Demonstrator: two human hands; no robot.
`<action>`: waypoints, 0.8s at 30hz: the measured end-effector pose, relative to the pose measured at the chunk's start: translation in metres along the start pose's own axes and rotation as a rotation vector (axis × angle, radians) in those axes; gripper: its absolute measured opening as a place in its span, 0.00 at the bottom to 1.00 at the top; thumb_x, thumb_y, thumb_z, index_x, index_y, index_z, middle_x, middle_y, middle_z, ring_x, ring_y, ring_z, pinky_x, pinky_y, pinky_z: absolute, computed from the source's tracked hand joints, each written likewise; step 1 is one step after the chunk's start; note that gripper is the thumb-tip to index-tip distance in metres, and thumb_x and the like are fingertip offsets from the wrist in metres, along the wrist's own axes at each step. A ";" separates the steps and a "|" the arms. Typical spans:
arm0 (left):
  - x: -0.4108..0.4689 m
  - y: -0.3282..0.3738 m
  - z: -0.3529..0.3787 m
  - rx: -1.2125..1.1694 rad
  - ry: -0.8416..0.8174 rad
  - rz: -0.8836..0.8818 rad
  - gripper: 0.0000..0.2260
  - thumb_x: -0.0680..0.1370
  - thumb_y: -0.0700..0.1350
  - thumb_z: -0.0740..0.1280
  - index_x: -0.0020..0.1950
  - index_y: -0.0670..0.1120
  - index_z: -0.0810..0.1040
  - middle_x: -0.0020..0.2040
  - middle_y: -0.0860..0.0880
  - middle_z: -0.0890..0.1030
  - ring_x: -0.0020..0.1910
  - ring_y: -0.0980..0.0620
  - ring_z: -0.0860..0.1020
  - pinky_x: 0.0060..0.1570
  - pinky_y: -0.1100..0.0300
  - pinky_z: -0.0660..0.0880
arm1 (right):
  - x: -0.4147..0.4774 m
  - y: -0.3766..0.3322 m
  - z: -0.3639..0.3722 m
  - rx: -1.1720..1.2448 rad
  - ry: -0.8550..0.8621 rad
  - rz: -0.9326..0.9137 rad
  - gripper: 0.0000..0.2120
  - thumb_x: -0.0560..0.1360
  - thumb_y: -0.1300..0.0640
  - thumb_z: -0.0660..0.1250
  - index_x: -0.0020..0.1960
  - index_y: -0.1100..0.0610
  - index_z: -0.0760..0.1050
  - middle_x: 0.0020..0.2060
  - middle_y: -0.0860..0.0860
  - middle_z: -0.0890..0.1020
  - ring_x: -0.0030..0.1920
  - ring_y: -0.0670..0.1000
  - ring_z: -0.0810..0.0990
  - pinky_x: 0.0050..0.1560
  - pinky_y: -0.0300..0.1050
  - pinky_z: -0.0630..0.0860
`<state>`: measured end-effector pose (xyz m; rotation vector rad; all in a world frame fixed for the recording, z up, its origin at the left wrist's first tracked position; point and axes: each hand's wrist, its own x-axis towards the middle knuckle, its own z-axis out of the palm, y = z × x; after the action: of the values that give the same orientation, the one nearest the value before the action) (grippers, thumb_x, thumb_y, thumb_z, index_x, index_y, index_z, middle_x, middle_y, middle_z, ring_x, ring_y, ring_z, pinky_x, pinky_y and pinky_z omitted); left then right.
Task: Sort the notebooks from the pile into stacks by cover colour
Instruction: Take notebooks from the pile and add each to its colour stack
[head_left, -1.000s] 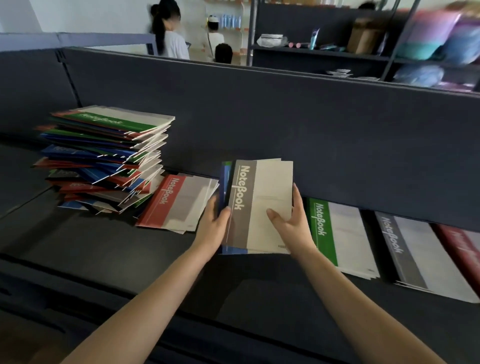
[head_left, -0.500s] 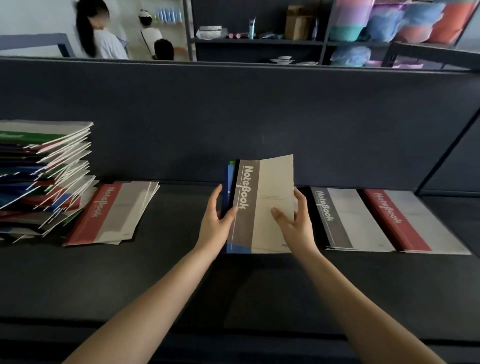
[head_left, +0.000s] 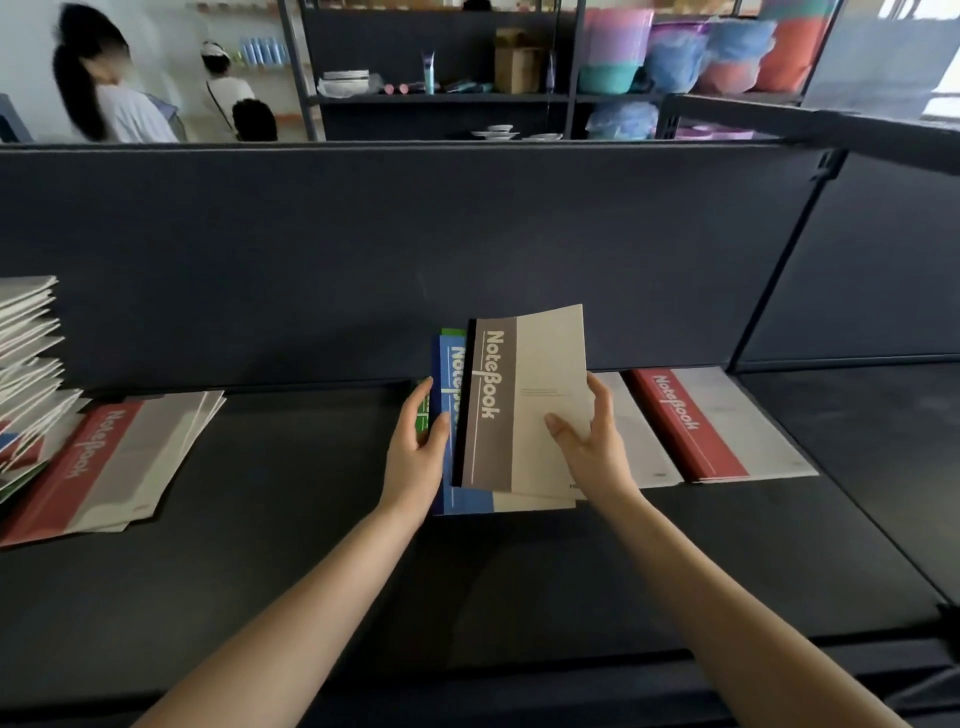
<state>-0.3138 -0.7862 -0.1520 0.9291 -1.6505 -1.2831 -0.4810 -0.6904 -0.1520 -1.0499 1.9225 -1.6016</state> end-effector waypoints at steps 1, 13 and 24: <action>0.001 -0.001 0.002 0.002 0.005 0.005 0.21 0.81 0.46 0.61 0.74 0.54 0.63 0.69 0.55 0.68 0.66 0.57 0.68 0.57 0.65 0.69 | 0.002 0.001 -0.006 -0.011 0.007 0.003 0.28 0.80 0.57 0.62 0.73 0.46 0.52 0.52 0.39 0.72 0.47 0.38 0.74 0.36 0.31 0.72; -0.006 -0.014 -0.001 0.099 0.279 0.001 0.21 0.81 0.48 0.61 0.74 0.52 0.63 0.69 0.48 0.71 0.61 0.54 0.72 0.51 0.60 0.72 | 0.033 0.019 -0.088 -0.407 0.073 0.021 0.30 0.77 0.56 0.67 0.75 0.53 0.58 0.68 0.53 0.71 0.63 0.58 0.74 0.51 0.53 0.78; -0.026 -0.024 -0.003 0.091 0.278 -0.006 0.20 0.81 0.47 0.62 0.72 0.52 0.65 0.67 0.50 0.73 0.60 0.54 0.74 0.51 0.58 0.75 | 0.045 0.031 -0.065 -0.956 -0.042 -0.010 0.27 0.78 0.56 0.65 0.74 0.51 0.61 0.73 0.56 0.63 0.71 0.61 0.62 0.68 0.55 0.66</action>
<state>-0.2991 -0.7686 -0.1793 1.1146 -1.4972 -1.0365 -0.5655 -0.6820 -0.1594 -1.3853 2.7007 -0.5783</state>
